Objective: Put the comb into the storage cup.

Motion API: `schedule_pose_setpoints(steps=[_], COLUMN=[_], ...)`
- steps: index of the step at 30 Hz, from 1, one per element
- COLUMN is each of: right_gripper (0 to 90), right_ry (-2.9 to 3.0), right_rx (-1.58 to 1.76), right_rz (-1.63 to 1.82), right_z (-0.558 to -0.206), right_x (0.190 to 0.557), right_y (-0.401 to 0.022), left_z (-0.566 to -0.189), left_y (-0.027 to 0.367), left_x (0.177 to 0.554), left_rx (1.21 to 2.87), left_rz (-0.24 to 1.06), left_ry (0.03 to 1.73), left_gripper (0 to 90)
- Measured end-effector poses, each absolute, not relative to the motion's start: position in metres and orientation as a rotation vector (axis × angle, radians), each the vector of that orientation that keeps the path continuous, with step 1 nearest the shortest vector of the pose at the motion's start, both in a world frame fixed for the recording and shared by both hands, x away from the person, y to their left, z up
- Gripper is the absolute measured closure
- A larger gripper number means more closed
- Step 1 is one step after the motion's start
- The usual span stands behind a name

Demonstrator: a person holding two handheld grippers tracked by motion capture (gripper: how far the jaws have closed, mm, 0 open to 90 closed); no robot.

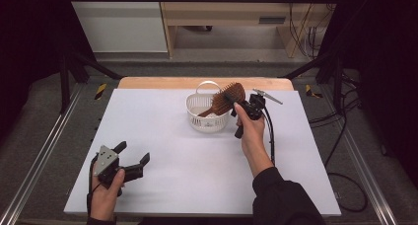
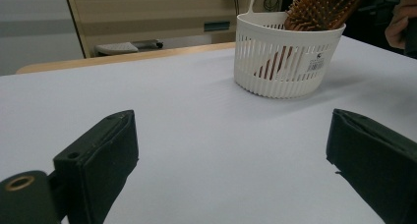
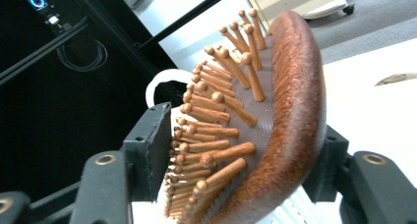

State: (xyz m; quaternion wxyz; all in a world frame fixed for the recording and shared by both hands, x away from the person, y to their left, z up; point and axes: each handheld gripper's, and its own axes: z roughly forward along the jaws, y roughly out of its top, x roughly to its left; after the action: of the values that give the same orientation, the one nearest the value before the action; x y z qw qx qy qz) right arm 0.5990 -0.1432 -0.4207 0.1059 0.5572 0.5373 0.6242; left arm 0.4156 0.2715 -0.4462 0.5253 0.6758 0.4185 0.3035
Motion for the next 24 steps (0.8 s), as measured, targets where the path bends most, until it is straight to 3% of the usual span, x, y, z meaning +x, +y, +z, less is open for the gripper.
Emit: schedule_pose_setpoints(steps=[3,24], right_gripper=[33.1,29.1], right_ry=[1.583,1.611], right_rx=[1.655,1.646], right_rz=[1.818,1.809], right_z=[-0.4218,-0.4236], right_x=[0.5995,0.5987], right_y=[-0.1445,-0.1431], left_z=[-0.4462,-0.4463], left_y=[0.2712,0.2708], left_x=[0.4157,0.4155], left_rx=[1.617,1.619], left_rz=[0.726,0.725], left_ry=[1.001,1.0], left_gripper=[5.5,5.5])
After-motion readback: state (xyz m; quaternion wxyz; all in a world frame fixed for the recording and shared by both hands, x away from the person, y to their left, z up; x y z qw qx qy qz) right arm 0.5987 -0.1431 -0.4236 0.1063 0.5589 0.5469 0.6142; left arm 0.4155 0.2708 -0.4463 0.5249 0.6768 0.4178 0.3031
